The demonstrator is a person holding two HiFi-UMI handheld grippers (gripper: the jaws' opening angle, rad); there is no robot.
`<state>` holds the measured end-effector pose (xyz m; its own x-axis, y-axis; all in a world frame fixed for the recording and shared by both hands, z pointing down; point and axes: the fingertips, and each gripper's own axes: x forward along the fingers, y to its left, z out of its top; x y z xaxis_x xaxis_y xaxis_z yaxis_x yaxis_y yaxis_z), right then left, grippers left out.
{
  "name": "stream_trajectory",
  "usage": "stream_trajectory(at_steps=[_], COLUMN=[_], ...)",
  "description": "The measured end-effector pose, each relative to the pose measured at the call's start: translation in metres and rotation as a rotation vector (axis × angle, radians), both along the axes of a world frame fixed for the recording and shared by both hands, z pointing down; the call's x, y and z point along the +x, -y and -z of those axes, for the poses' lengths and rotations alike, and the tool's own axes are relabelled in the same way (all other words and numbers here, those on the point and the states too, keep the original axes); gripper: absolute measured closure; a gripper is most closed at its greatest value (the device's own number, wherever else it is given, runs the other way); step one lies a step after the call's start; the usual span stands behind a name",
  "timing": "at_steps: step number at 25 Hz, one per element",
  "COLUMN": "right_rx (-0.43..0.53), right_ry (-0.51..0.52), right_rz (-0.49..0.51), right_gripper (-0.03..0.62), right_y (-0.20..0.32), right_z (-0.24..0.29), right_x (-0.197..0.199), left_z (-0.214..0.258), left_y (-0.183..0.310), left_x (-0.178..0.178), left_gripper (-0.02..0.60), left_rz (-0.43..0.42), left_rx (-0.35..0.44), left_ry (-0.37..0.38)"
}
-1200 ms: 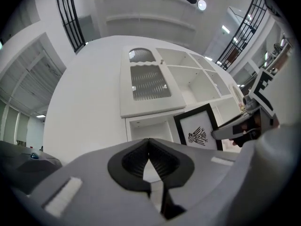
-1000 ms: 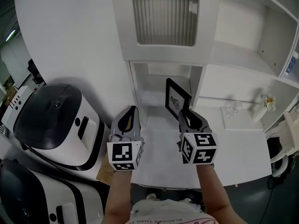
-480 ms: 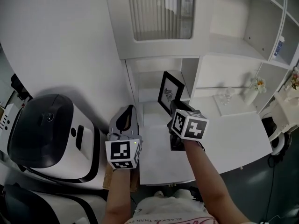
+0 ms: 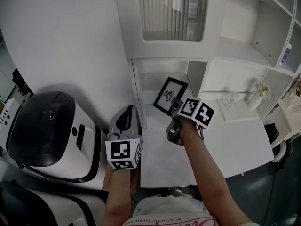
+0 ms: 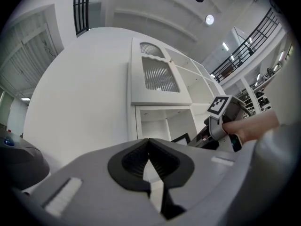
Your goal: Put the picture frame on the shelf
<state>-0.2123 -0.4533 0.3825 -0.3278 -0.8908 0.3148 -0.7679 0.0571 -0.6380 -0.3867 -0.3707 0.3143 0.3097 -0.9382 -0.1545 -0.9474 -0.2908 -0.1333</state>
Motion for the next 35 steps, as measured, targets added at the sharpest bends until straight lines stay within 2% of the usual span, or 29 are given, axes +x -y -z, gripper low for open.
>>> stream_trajectory(at_steps=[5,12,18,27,30,32,35], right_rx=[-0.086,-0.185,-0.271,-0.318,-0.296,-0.26,-0.203], right_ry=[0.194,0.198,0.143,-0.091,-0.132,-0.131,-0.132], right_rz=[-0.021,-0.074,-0.129,-0.137,-0.142,-0.136,-0.096], right_gripper=[0.52,0.52,0.513,0.505,0.5,0.44,0.391], right_y=[0.02,0.042,0.05,0.048,0.047,0.047,0.044], right_z=[-0.011,-0.036,-0.055,-0.055,-0.052,-0.048,-0.041], right_x=[0.0,0.005,0.008,0.006,0.004,0.003,0.002], left_z=[0.006,0.003,-0.001,-0.006,-0.007,-0.008,-0.01], left_y=[0.009,0.019,0.025,0.027,0.025,0.024,0.024], left_x=[-0.001,0.003,0.0,0.001,-0.002,-0.007,-0.015], left_gripper=[0.572,0.572,0.572,0.572,0.572,0.572,0.572], left_rz=[0.028,0.045,0.06,0.061,0.065,0.072,0.084], left_rx=[0.005,-0.007,-0.025,-0.037,-0.037,-0.038,-0.042], left_ry=[-0.005,0.007,0.014,0.018,0.017,0.008,-0.007])
